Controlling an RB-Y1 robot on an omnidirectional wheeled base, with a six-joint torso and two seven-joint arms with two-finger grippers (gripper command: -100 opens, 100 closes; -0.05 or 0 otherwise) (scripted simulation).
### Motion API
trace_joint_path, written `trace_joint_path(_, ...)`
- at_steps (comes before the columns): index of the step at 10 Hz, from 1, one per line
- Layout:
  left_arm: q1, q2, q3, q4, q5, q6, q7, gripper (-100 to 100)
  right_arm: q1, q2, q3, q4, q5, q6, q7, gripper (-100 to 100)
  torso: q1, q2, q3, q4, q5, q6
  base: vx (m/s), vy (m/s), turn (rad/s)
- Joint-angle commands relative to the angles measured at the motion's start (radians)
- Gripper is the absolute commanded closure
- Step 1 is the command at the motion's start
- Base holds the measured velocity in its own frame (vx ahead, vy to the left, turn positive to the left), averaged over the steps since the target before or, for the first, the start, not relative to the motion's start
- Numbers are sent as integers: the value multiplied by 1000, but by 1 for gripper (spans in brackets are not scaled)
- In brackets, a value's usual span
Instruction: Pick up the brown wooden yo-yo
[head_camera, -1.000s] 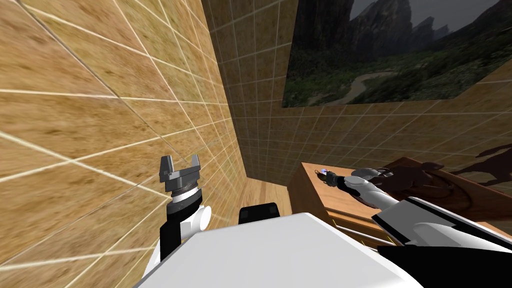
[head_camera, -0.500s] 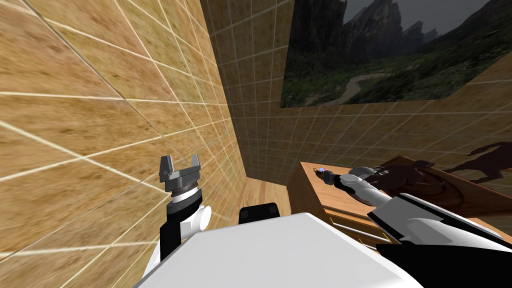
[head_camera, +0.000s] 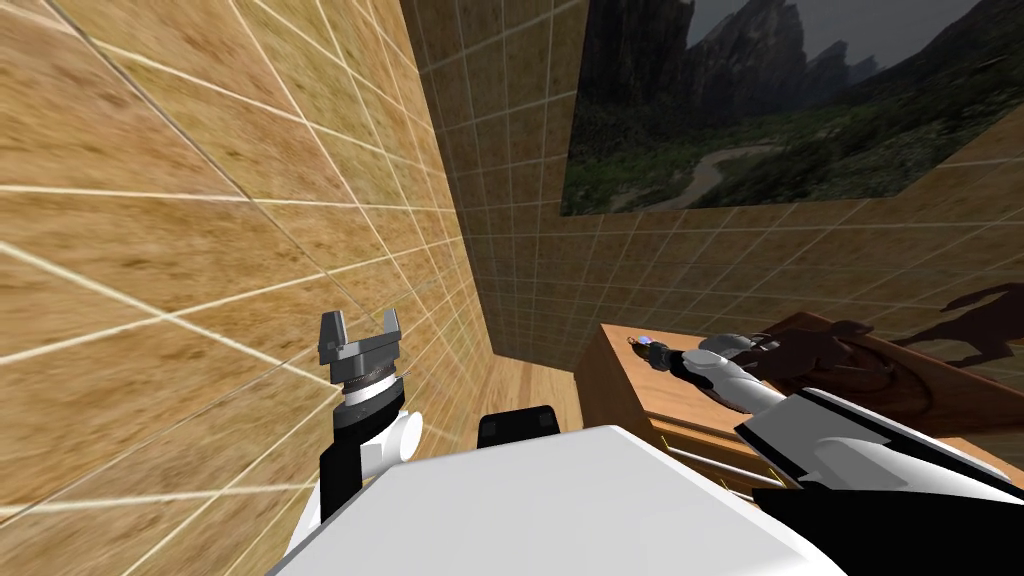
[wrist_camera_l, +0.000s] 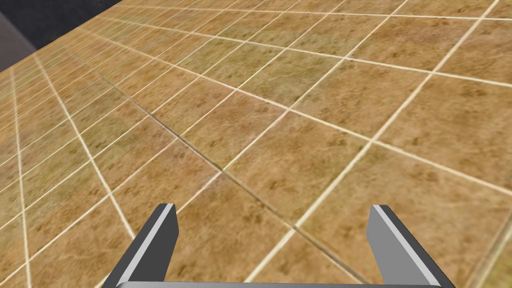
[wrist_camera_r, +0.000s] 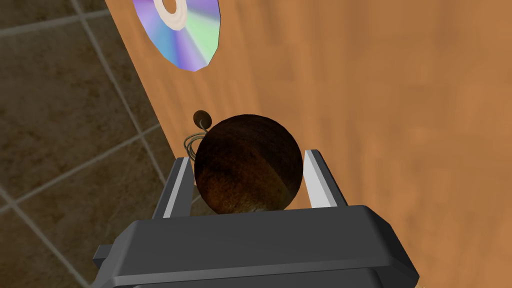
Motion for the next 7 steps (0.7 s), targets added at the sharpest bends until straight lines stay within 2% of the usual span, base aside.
trace_joint_path(1, 0, 0, 0, 0, 0, 0, 0, 0, 39, -17, -24, -25, -14, -13, 15, 100, 0, 0, 0, 0, 0, 0, 55, 49, -8)
trace_joint_path(7, 0, 0, 0, 0, 0, 0, 0, 0, 170, -58, -119, -96, -71, -50, 82, 100, 2, -1, 0, 0, 1, -1, 51, 40, -1)
